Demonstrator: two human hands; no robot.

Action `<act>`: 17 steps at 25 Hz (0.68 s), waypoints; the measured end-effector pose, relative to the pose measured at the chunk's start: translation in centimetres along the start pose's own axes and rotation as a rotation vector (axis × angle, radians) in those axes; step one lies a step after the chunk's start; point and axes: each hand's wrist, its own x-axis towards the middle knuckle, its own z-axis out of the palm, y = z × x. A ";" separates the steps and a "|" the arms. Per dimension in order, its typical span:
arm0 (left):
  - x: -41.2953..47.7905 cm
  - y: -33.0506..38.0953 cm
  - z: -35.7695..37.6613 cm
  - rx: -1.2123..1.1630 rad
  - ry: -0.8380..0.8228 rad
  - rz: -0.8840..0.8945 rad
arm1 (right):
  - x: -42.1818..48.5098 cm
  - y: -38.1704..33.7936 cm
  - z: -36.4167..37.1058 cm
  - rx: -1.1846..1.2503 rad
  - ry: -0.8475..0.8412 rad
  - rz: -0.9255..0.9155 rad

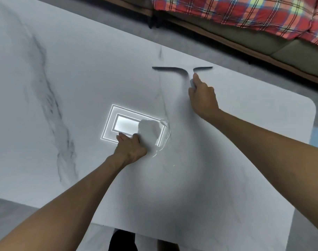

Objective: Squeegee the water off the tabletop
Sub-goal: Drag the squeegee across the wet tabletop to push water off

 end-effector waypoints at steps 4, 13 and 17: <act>-0.6 0.1 0.7 0.072 0.008 -0.013 | -7.6 3.2 1.6 -0.039 -0.126 -0.173; -2.2 -1.4 2.6 -0.051 0.160 0.055 | -17.5 14.7 -6.2 -0.298 -0.376 -0.092; -4.9 -2.1 6.6 -0.095 0.117 0.088 | -14.5 13.0 -8.6 -0.052 -0.210 -0.008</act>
